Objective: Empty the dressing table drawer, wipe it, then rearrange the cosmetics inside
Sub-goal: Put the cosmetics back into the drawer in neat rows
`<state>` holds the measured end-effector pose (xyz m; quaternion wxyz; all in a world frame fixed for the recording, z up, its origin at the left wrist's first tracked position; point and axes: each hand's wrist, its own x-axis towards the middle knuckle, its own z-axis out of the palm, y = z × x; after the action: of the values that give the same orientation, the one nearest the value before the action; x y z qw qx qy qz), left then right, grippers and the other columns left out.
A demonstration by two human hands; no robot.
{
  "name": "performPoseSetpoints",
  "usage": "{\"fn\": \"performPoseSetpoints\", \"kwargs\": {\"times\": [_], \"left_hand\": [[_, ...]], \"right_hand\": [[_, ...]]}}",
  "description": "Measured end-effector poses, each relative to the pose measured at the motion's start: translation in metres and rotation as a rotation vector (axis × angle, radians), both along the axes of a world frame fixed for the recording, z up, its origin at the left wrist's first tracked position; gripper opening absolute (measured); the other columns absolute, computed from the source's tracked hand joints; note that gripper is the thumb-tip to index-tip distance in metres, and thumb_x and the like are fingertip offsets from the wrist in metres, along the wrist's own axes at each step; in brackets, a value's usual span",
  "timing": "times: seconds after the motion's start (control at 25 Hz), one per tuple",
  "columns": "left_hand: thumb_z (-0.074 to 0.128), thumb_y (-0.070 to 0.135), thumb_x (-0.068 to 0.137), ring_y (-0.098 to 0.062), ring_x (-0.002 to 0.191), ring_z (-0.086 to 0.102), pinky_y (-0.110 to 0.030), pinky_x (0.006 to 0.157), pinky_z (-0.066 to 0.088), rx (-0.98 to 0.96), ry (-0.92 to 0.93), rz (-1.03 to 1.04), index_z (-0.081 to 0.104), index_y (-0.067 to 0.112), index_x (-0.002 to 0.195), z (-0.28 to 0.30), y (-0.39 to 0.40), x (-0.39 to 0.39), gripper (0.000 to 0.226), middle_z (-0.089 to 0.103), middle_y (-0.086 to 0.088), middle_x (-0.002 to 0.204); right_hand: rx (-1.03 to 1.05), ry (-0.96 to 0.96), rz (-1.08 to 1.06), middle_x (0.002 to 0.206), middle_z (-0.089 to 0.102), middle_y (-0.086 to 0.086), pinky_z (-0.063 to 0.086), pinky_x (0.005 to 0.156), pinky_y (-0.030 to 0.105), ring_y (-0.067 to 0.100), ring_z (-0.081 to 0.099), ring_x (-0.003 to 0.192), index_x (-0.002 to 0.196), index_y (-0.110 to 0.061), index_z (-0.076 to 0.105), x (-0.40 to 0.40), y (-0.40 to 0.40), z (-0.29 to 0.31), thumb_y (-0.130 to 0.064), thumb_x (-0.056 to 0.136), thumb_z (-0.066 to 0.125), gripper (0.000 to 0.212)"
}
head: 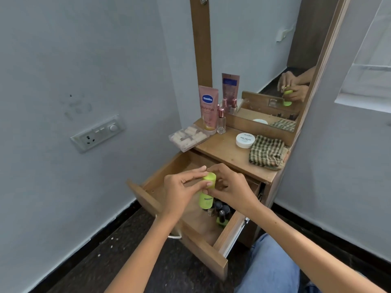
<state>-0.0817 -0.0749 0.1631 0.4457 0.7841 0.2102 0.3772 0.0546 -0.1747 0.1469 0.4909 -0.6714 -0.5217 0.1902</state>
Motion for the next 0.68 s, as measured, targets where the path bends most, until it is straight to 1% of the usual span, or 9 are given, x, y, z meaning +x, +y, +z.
{"fn": "performPoseSetpoints", "kwargs": {"times": [0.08, 0.12, 0.2, 0.24, 0.32, 0.4, 0.56, 0.68], "left_hand": [[0.078, 0.026, 0.073, 0.000, 0.104, 0.063, -0.022, 0.095, 0.048, 0.056, 0.060, 0.000, 0.074, 0.018, 0.104, -0.005, 0.008, -0.011, 0.032, 0.070, 0.008, 0.109], [0.076, 0.031, 0.076, 0.002, 0.107, 0.062, -0.020, 0.096, 0.047, 0.109, 0.102, 0.025, 0.072, 0.019, 0.108, -0.008, 0.012, -0.015, 0.034, 0.069, 0.009, 0.112], [0.071, 0.034, 0.081, 0.003, 0.110, 0.058, -0.016, 0.097, 0.045, 0.202, 0.181, 0.079, 0.068, 0.020, 0.114, -0.017, 0.019, -0.021, 0.036, 0.066, 0.009, 0.117], [0.071, 0.033, 0.082, 0.003, 0.112, 0.057, -0.013, 0.098, 0.042, 0.218, 0.214, 0.091, 0.067, 0.019, 0.115, -0.022, 0.020, -0.023, 0.037, 0.065, 0.008, 0.119], [0.070, 0.030, 0.083, 0.001, 0.114, 0.054, -0.009, 0.099, 0.037, 0.222, 0.269, 0.091, 0.065, 0.018, 0.118, -0.030, 0.020, -0.022, 0.037, 0.063, 0.006, 0.123], [0.070, 0.028, 0.084, -0.001, 0.117, 0.053, -0.014, 0.100, 0.039, 0.215, 0.294, 0.078, 0.064, 0.018, 0.120, -0.035, 0.019, -0.020, 0.038, 0.061, 0.006, 0.125], [0.068, 0.030, 0.085, -0.004, 0.117, 0.053, -0.029, 0.102, 0.043, 0.237, 0.325, 0.062, 0.063, 0.020, 0.121, -0.042, 0.015, -0.014, 0.038, 0.060, 0.006, 0.127], [0.068, 0.029, 0.086, -0.005, 0.117, 0.054, -0.030, 0.102, 0.043, 0.222, 0.325, 0.060, 0.063, 0.020, 0.121, -0.046, 0.014, -0.012, 0.037, 0.060, 0.006, 0.126]], "right_hand": [[-0.094, -0.031, 0.030, 0.085, 0.065, -0.009, 0.043, 0.057, 0.010, -0.004, 0.056, 0.056, 0.106, -0.016, 0.054, 0.000, -0.004, -0.001, -0.020, 0.073, 0.081, 0.043], [-0.142, -0.061, 0.058, 0.083, 0.062, -0.010, 0.040, 0.055, 0.011, -0.004, 0.053, 0.055, 0.104, -0.016, 0.054, 0.001, -0.005, -0.003, -0.020, 0.072, 0.082, 0.043], [-0.221, -0.162, 0.141, 0.078, 0.058, -0.012, 0.040, 0.052, 0.014, -0.003, 0.053, 0.058, 0.100, -0.016, 0.053, 0.001, -0.007, -0.006, -0.019, 0.068, 0.084, 0.045], [-0.257, -0.224, 0.188, 0.078, 0.058, -0.010, 0.043, 0.053, 0.017, 0.000, 0.055, 0.062, 0.099, -0.018, 0.053, 0.001, -0.007, -0.009, -0.020, 0.066, 0.085, 0.046], [-0.331, -0.376, 0.250, 0.083, 0.060, -0.009, 0.049, 0.059, 0.032, 0.008, 0.055, 0.067, 0.100, -0.022, 0.053, -0.001, -0.006, -0.014, -0.024, 0.064, 0.083, 0.047], [-0.390, -0.509, 0.287, 0.090, 0.062, -0.007, 0.047, 0.062, 0.034, 0.012, 0.054, 0.071, 0.101, -0.023, 0.053, -0.001, -0.005, -0.020, -0.024, 0.063, 0.081, 0.047], [-0.450, -0.630, 0.340, 0.094, 0.065, -0.001, 0.049, 0.069, 0.032, 0.018, 0.058, 0.080, 0.100, -0.020, 0.055, -0.007, -0.002, -0.027, -0.023, 0.066, 0.079, 0.043], [-0.489, -0.674, 0.322, 0.094, 0.066, 0.001, 0.051, 0.069, 0.033, 0.020, 0.060, 0.082, 0.100, -0.019, 0.056, -0.010, 0.000, -0.032, -0.023, 0.067, 0.078, 0.040]]}}
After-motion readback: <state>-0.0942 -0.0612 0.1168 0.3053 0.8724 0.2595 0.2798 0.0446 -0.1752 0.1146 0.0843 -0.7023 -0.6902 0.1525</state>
